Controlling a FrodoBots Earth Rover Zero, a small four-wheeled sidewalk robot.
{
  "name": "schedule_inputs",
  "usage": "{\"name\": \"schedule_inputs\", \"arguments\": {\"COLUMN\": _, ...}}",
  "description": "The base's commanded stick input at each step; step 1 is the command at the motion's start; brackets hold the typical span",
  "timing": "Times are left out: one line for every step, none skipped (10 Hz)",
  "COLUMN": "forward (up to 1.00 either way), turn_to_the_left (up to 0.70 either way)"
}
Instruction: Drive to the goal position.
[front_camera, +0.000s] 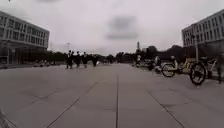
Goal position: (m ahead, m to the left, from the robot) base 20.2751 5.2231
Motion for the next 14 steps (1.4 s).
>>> {"name": "schedule_inputs", "arguments": {"forward": 0.67, "turn_to_the_left": 0.01}}
{"name": "schedule_inputs", "arguments": {"forward": 0.67, "turn_to_the_left": 0.01}}
{"name": "schedule_inputs", "arguments": {"forward": 0.67, "turn_to_the_left": 0.01}}
{"name": "schedule_inputs", "arguments": {"forward": 0.67, "turn_to_the_left": 0.01}}
{"name": "schedule_inputs", "arguments": {"forward": 0.67, "turn_to_the_left": 0.01}}
{"name": "schedule_inputs", "arguments": {"forward": 0.67, "turn_to_the_left": 0.01}}
{"name": "schedule_inputs", "arguments": {"forward": 0.67, "turn_to_the_left": 0.01}}
{"name": "schedule_inputs", "arguments": {"forward": 0.67, "turn_to_the_left": 0.01}}
{"name": "schedule_inputs", "arguments": {"forward": 0.67, "turn_to_the_left": 0.01}}
{"name": "schedule_inputs", "arguments": {"forward": 0.67, "turn_to_the_left": 0.01}}
{"name": "schedule_inputs", "arguments": {"forward": 0.67, "turn_to_the_left": 0.01}}
{"name": "schedule_inputs", "arguments": {"forward": 0.67, "turn_to_the_left": 0.01}}
{"name": "schedule_inputs", "arguments": {"forward": 0.67, "turn_to_the_left": 0.01}}
{"name": "schedule_inputs", "arguments": {"forward": 0.67, "turn_to_the_left": 0.01}}
